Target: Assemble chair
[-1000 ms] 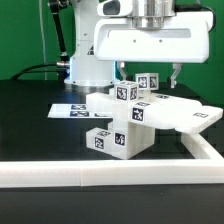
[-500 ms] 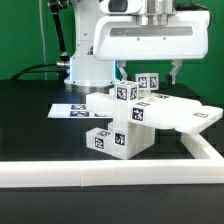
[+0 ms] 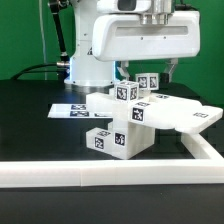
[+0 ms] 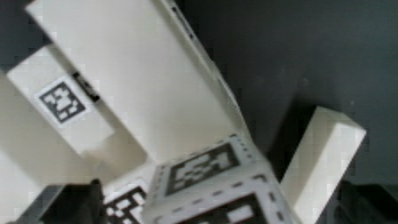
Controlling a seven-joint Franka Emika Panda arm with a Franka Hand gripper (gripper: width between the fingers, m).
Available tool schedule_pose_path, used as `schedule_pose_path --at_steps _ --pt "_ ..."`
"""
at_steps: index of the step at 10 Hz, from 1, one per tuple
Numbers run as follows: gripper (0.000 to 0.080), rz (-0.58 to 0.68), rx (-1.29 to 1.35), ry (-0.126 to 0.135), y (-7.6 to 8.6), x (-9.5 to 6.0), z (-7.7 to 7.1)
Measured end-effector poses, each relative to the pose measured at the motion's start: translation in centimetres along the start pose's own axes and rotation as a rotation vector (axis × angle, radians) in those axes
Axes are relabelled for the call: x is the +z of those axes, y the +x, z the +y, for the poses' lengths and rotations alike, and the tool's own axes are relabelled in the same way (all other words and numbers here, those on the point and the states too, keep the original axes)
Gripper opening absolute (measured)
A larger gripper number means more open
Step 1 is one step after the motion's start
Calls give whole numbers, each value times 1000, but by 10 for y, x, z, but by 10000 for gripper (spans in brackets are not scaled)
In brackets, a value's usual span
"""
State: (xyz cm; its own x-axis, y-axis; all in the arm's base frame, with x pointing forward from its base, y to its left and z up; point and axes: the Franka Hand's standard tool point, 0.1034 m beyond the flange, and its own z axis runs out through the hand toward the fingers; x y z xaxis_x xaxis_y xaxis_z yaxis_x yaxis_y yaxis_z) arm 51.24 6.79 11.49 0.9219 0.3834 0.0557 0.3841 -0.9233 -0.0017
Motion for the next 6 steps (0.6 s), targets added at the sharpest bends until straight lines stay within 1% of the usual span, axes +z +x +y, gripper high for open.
schedule_pose_path --at_steps 1,2,3,4,5,6 --pt "648 1 -28 -1 0 -1 2" --pt "526 2 -23 -1 0 -1 3" --pt "526 1 -22 -1 0 0 3" --pt "391 1 -11 -1 0 0 3" --pt "391 1 6 -1 0 0 3" --pt "281 1 6 -1 0 0 3"
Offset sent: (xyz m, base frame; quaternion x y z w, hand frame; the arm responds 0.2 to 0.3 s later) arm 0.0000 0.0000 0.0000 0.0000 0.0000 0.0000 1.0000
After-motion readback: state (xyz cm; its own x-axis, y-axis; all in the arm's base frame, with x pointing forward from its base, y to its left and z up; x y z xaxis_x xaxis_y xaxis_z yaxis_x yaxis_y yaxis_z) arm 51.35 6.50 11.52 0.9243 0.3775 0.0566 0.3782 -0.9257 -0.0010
